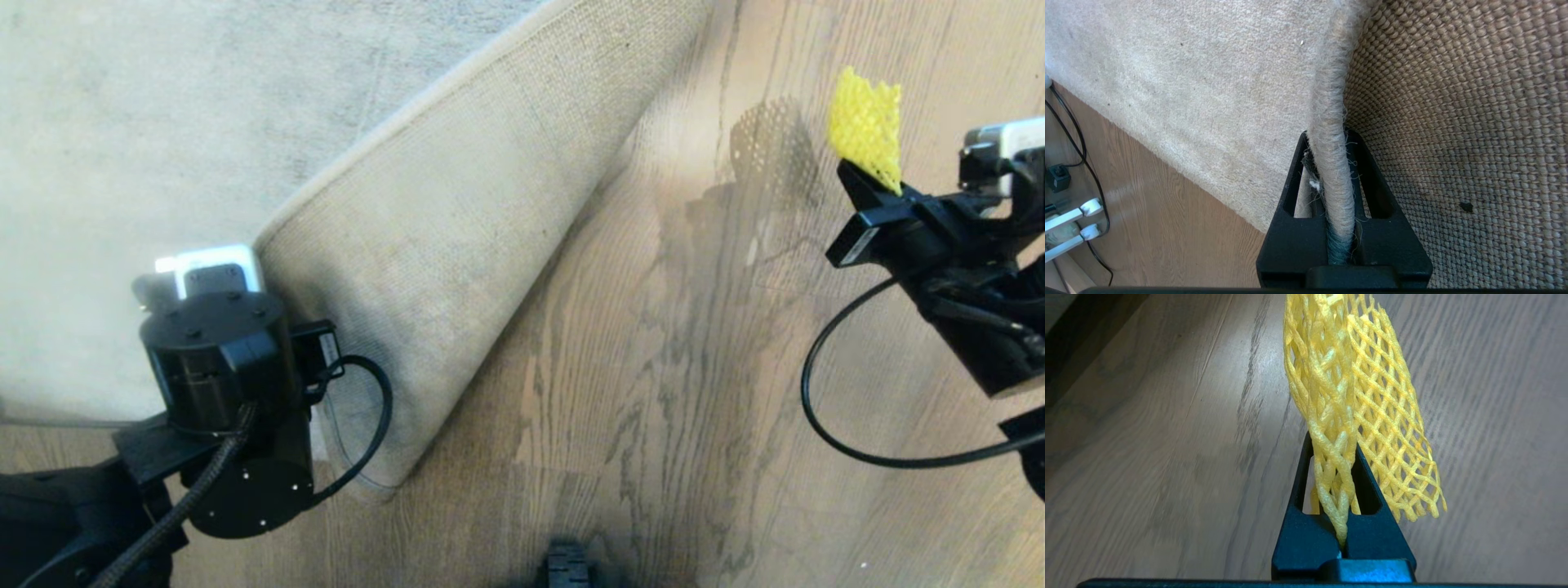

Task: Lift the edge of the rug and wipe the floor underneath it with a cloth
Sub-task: Lay down the carpet

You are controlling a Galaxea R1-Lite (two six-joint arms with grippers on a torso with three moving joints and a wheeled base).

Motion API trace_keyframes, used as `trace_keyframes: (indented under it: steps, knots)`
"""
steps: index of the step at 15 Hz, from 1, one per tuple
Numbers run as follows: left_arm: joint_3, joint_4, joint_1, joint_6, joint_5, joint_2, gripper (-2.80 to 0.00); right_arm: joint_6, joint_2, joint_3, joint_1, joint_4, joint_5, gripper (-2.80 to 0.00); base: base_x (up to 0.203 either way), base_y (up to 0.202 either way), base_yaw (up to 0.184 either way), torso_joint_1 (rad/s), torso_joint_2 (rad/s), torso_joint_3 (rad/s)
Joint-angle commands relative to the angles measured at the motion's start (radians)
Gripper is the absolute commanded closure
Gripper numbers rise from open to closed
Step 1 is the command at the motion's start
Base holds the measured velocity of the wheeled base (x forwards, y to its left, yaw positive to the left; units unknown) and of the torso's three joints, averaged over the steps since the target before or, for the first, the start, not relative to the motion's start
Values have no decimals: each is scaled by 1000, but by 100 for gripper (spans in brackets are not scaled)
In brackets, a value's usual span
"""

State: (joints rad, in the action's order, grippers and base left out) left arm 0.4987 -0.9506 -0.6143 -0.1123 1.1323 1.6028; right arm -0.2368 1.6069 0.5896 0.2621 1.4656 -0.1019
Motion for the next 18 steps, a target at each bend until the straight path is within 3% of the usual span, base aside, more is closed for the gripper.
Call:
trace_keyframes:
  steps: [1, 5, 14, 16, 18]
  knots:
    - [1, -7, -1, -1, 7, -3, 0, 2, -116, -60, 0, -14, -1, 0, 0, 0, 0, 0, 0, 0]
    - [0, -7, -2, 0, 7, -3, 0, 10, -343, -185, -7, -123, -5, 0, 0, 0, 0, 0, 0, 0]
    - [-4, -7, -2, -1, 9, -3, 0, 13, -858, -437, -225, -335, -3, 0, 0, 0, 0, 0, 0, 0]
    - [-6, -8, -2, -3, 9, -3, 0, 22, -1017, -464, -251, -454, -2, 0, 0, 0, 0, 0, 0, 0]
    - [-8, -8, -2, -3, 9, -3, 0, 34, -1187, -463, -257, -656, -1, 0, 0, 0, 0, 0, 0, 0]
